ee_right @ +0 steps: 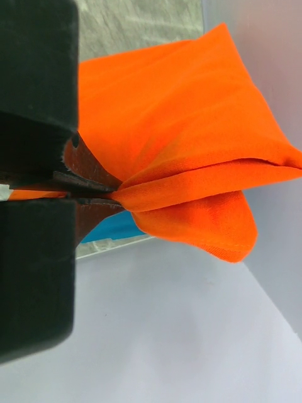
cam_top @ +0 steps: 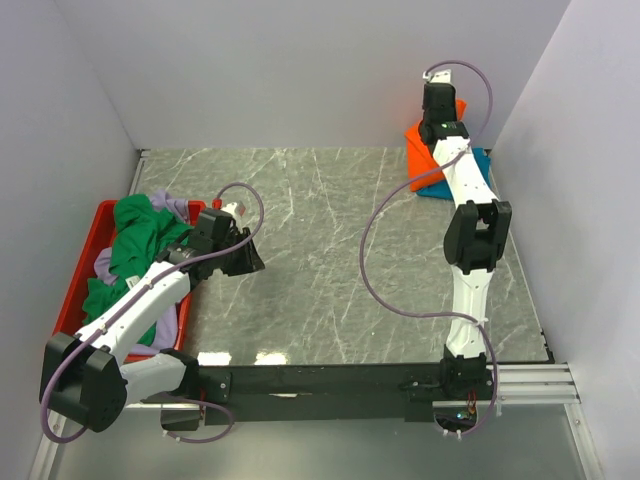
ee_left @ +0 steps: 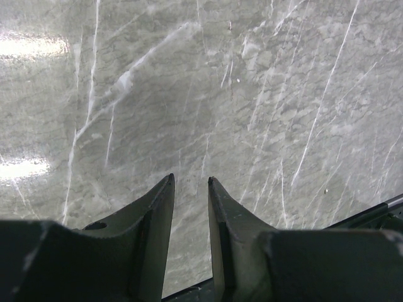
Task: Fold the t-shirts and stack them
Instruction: Neatly place the folded tshirt to the corner
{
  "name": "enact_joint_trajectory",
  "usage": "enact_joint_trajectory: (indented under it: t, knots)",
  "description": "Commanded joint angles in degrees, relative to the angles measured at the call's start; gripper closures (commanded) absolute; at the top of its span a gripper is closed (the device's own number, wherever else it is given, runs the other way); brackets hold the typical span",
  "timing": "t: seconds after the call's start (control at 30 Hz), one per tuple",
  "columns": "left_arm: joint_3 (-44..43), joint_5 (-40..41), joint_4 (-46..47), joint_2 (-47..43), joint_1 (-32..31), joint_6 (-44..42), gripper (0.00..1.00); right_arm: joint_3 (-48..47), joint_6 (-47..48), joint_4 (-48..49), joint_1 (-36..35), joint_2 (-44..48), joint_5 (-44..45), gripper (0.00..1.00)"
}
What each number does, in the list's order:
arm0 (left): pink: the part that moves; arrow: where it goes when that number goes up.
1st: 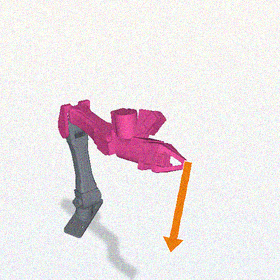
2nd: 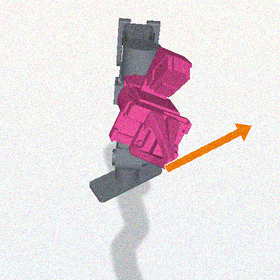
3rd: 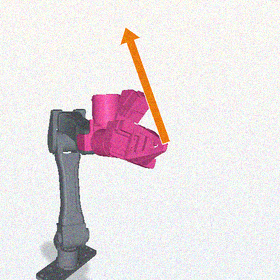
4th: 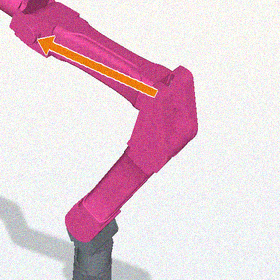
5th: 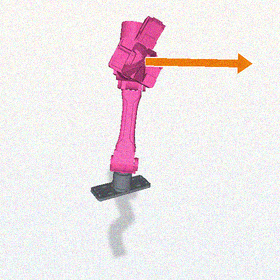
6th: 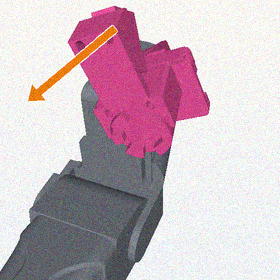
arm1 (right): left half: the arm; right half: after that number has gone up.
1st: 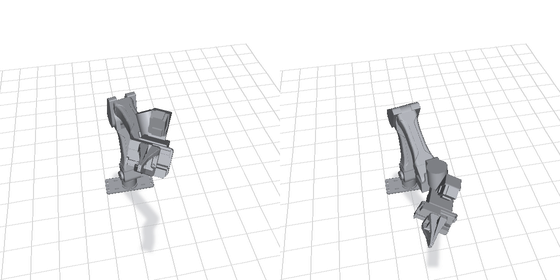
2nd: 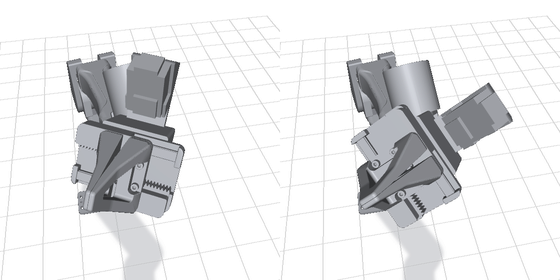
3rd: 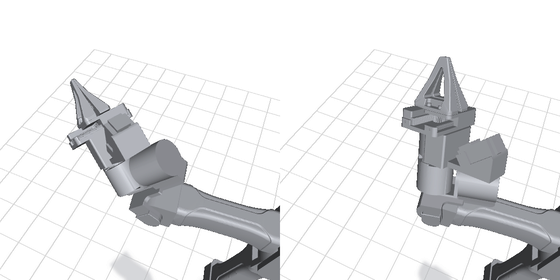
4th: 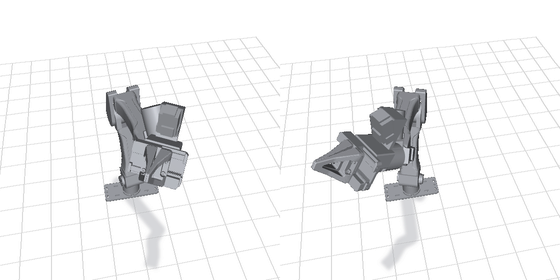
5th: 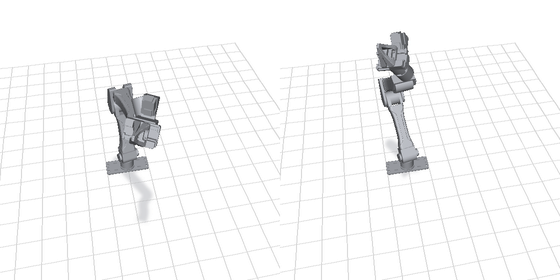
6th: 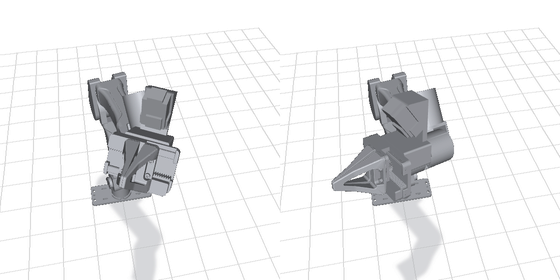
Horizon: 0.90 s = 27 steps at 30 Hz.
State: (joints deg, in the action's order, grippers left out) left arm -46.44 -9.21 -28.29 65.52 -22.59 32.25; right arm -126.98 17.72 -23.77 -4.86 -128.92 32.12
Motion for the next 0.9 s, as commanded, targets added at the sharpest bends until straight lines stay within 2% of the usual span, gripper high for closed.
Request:
enact_joint_trajectory:
  t: [0.0,0.47,0.53,0.63,0.7,0.87]
  knots:
    - [-0.3,-0.5,1.2,-0.5,-0.4,-1.0,0.66,0.7,0.7,5.2,1.8,2.4,1.7,1.00]
    - [-0.6,-0.5,1.0,1.8,-0.6,-1.2,0.66,-2.7,0.1,8.6,7.4,-8.0,0.1,1.00]
    - [-0.6,-0.6,1.0,1.9,-0.7,-1.3,0.66,-3.2,-0.7,8.7,7.8,-9.8,0.3,0.76]
    - [-0.6,-0.7,1.1,2.0,-0.9,-1.3,0.66,-4.6,-2.0,8.2,7.9,-10.9,0.9,0.33]
    - [-0.6,-0.5,1.0,1.7,-1.0,-1.3,0.65,-5.0,-2.9,7.9,7.8,-10.3,0.1,0.23]
    - [-0.8,-0.1,1.0,0.8,-1.1,-1.2,0.64,-5.4,-5.6,5.5,6.2,-7.1,-0.1,0.18]
